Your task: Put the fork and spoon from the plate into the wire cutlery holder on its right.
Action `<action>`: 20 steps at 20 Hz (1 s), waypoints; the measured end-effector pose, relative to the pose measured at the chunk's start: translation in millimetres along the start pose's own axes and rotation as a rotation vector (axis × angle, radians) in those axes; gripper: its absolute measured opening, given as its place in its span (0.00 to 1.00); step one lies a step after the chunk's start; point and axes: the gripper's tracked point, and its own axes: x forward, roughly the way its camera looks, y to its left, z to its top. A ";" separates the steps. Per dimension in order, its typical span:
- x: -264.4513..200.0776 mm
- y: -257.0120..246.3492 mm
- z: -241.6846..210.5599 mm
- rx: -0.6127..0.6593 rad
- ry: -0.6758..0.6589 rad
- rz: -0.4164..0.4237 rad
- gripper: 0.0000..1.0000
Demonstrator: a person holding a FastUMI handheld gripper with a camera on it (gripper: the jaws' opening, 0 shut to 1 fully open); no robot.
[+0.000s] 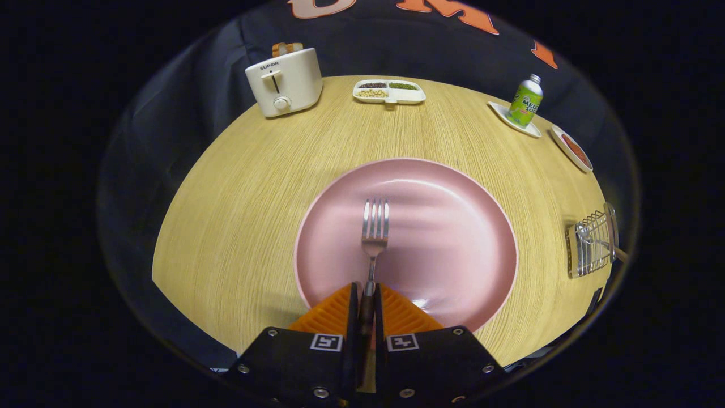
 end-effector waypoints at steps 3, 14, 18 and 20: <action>1.5 3.0 4.9 0.004 0.007 0.048 0.09; -34.7 -27.4 35.2 0.050 -0.094 0.082 0.05; -73.4 -71.9 49.6 0.102 -0.157 0.059 0.05; -94.3 -103.2 57.8 0.128 -0.194 0.031 0.05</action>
